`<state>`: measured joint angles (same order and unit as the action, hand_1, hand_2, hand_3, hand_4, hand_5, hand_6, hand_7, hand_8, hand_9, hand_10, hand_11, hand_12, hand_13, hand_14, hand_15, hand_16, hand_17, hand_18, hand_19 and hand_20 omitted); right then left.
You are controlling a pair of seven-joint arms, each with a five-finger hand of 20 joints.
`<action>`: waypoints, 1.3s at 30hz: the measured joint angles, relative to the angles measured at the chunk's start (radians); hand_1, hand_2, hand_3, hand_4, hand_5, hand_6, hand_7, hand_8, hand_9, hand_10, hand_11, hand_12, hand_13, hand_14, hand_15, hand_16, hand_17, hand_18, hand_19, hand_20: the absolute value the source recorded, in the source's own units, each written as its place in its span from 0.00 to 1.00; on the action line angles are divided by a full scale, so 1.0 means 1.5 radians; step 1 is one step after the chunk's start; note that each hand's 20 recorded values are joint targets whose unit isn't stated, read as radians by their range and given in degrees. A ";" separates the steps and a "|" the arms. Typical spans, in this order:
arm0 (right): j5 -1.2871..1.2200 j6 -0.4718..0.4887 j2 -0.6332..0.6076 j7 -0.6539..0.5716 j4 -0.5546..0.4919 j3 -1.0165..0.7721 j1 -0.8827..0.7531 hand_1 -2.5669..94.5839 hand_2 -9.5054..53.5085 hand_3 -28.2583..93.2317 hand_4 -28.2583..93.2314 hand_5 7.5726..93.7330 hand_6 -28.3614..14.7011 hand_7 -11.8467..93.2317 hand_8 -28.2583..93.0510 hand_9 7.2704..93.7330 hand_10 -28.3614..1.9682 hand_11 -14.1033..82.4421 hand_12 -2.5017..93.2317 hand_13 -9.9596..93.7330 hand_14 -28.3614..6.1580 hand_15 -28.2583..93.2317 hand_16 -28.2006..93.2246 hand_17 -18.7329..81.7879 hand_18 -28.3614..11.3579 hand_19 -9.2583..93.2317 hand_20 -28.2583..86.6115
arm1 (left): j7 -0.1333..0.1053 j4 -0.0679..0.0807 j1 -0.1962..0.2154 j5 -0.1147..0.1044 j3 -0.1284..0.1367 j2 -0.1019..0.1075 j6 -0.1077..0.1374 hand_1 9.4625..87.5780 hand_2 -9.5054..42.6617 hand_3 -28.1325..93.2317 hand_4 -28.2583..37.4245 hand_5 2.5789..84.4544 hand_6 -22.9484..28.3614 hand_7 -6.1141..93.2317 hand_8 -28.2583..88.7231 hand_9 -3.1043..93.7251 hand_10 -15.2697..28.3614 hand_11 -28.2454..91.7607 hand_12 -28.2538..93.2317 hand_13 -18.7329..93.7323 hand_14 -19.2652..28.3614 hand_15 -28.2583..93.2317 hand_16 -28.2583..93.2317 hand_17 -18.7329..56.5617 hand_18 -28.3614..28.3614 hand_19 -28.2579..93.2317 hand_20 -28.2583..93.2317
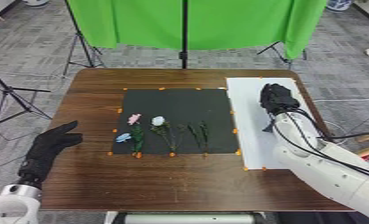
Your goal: Arrange flowers
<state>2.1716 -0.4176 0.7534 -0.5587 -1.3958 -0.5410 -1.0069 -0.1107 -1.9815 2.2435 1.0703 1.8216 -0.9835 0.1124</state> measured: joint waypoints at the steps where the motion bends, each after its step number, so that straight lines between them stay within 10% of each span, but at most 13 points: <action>1: 0.001 -0.002 -0.001 0.004 0.000 0.004 0.002 0.74 0.00 0.67 0.08 0.83 0.60 0.34 0.31 0.94 0.58 0.23 0.41 0.99 0.81 0.72 0.51 0.83 0.39 1.00 0.71 | 0.000 0.000 0.000 0.000 0.000 0.000 0.000 0.17 0.57 0.77 0.00 0.50 0.59 0.14 0.19 0.54 0.71 0.40 0.32 0.54 0.81 0.38 0.20 0.40 0.71 0.32 0.35; 20: -0.138 0.110 -0.104 0.224 -0.240 0.157 0.237 0.72 0.00 0.70 0.07 0.80 0.65 0.37 0.30 0.92 0.65 0.21 0.42 0.97 0.82 0.73 0.53 0.81 0.40 1.00 0.73 | 0.003 -0.004 0.007 0.001 0.007 -0.001 0.000 0.17 0.57 0.77 0.00 0.49 0.59 0.14 0.19 0.54 0.70 0.40 0.32 0.54 0.82 0.38 0.20 0.40 0.71 0.32 0.35; 39: -0.133 0.199 0.070 0.353 -0.197 0.285 0.342 0.69 0.00 0.71 0.07 0.77 0.68 0.41 0.28 0.91 0.66 0.21 0.42 0.96 0.82 0.75 0.53 0.80 0.40 1.00 0.75 | 0.009 0.002 -0.011 0.004 -0.006 0.005 -0.010 0.17 0.57 0.77 0.00 0.49 0.58 0.14 0.19 0.54 0.70 0.40 0.32 0.54 0.82 0.38 0.20 0.40 0.72 0.32 0.35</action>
<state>1.9724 -0.1189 0.8581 -0.0287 -1.6912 -0.1130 -0.4932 -0.0971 -1.9792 2.2271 1.0769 1.8128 -0.9758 0.0973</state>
